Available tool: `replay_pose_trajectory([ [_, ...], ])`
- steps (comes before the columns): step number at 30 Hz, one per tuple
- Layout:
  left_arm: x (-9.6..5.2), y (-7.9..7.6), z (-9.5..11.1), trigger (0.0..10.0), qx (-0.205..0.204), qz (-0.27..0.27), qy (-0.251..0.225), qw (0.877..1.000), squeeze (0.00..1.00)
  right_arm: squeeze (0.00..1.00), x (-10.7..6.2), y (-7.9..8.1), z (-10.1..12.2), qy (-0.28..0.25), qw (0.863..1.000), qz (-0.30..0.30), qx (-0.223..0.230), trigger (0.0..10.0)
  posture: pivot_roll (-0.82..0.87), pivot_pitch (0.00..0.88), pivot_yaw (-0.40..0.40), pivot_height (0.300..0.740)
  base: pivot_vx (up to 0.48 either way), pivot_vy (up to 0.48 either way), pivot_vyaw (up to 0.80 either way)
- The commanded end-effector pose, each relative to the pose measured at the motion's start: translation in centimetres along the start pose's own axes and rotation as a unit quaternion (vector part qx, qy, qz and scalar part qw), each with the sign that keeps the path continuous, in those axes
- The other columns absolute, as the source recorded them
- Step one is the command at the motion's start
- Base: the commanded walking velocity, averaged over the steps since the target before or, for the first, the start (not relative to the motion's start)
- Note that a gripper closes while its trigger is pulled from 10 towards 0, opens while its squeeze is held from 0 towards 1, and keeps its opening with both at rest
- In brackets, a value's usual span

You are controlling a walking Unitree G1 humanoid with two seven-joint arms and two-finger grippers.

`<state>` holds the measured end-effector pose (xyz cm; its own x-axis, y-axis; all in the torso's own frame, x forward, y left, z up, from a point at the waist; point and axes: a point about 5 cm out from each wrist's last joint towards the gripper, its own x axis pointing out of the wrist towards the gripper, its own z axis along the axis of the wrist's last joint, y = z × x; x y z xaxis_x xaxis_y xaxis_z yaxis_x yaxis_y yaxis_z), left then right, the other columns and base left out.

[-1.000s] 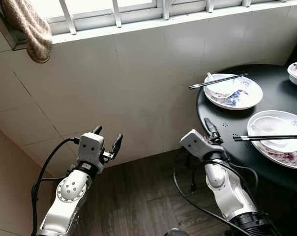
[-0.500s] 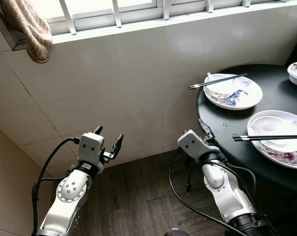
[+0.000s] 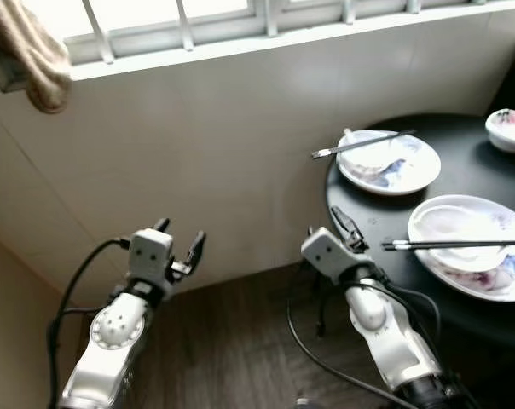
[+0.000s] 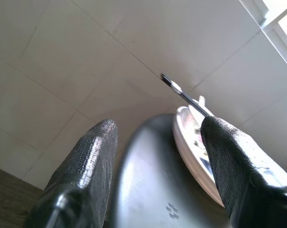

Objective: Kitchen organization

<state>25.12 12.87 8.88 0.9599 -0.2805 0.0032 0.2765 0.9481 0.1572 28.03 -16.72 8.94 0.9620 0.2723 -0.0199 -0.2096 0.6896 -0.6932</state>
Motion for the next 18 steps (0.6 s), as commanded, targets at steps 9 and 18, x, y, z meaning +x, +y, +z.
replay_pose_trajectory([
  [9,-0.1,0.8,-0.3,10.0,0.004,0.009,0.006,1.0,0.0,0.0,-0.1,0.7,1.8,-0.057,0.998,0.028,-0.011,10.0,-0.17,0.0,0.048,0.74,0.0,0.0,0.0],
  [18,-0.1,0.7,-0.4,10.0,0.0,0.008,0.007,1.0,0.0,0.0,0.0,0.4,0.2,-0.004,0.994,0.033,-0.1,10.0,-0.17,0.0,0.046,0.74,0.0,0.0,0.0],
])
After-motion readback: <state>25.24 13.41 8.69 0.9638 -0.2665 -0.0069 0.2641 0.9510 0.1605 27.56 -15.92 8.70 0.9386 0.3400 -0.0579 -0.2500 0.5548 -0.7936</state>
